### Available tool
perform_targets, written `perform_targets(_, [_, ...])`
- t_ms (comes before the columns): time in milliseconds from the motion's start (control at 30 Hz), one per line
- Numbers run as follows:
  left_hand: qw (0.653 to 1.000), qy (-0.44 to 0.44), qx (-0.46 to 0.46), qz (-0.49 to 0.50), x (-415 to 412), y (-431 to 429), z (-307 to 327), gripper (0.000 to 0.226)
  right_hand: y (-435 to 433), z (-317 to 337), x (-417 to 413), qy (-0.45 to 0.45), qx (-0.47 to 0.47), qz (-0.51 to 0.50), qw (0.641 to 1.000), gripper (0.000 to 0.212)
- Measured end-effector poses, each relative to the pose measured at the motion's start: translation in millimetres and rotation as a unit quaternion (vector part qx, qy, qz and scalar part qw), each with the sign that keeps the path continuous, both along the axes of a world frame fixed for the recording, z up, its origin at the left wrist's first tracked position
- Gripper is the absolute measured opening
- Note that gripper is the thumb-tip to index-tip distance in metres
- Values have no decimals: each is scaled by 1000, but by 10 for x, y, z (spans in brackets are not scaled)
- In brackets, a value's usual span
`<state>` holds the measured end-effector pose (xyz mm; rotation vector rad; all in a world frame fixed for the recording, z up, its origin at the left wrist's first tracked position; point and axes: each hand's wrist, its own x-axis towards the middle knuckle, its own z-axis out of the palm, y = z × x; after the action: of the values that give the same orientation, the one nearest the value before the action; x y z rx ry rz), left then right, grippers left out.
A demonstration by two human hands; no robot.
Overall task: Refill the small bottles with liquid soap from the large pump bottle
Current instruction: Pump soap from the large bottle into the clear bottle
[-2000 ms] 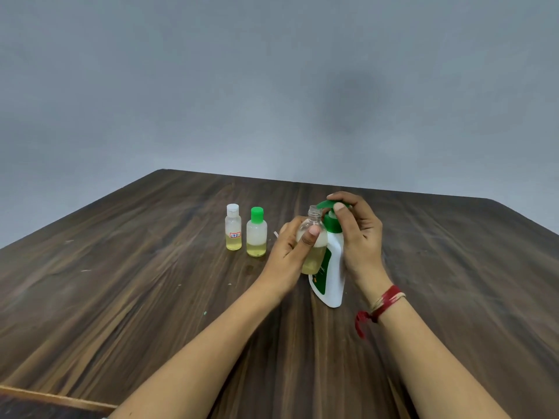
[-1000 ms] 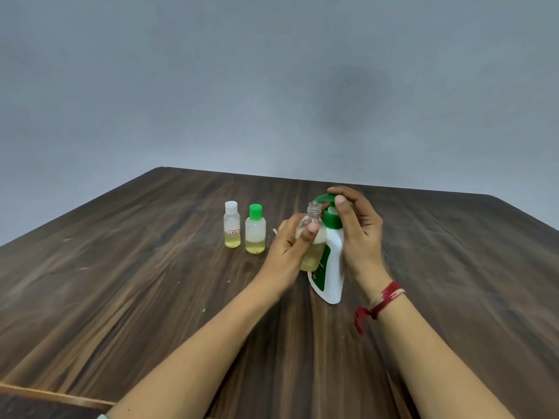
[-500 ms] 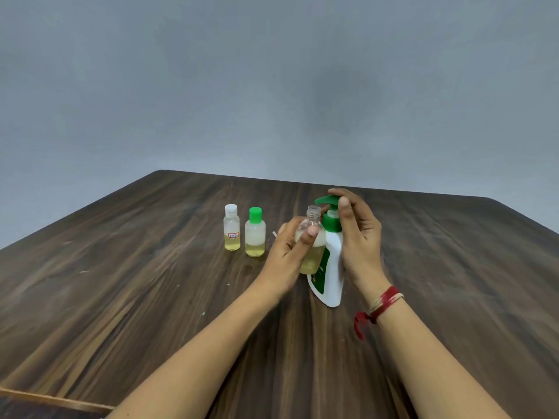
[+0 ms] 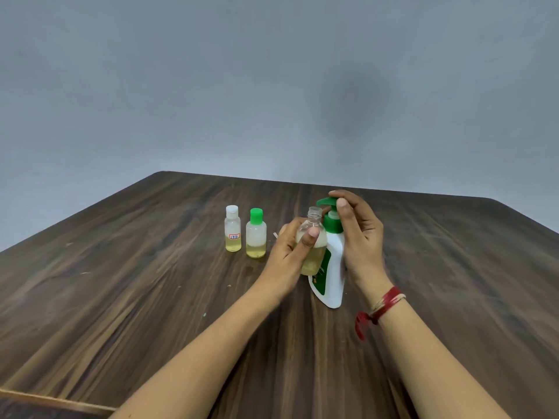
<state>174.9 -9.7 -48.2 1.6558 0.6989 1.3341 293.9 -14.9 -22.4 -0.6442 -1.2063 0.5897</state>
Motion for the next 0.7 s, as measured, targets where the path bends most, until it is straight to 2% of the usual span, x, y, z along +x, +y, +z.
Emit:
perform_targets(267, [1000,1,-1,7,-3,11,-1,45,21,0,-6,-5,2,-7,1000,18])
perform_targets(400, [1000,3,2,7,-6,7,-7,51,30,-4,-2,-14,7,-15,1000,22])
perform_targets(467, [1000,4,1,7,-4,9,-6,55,20,3,-8,-16,5,-14,1000,20])
perform_targets(567, [1000,-1,0,3,-4,-2,7,49,6,-1,-1,-7,3,-4,1000,13])
perform_targets(700, [1000,-4,0,2,-4,-10,4,48,-16,-12,6,-5,2,2,1000,14])
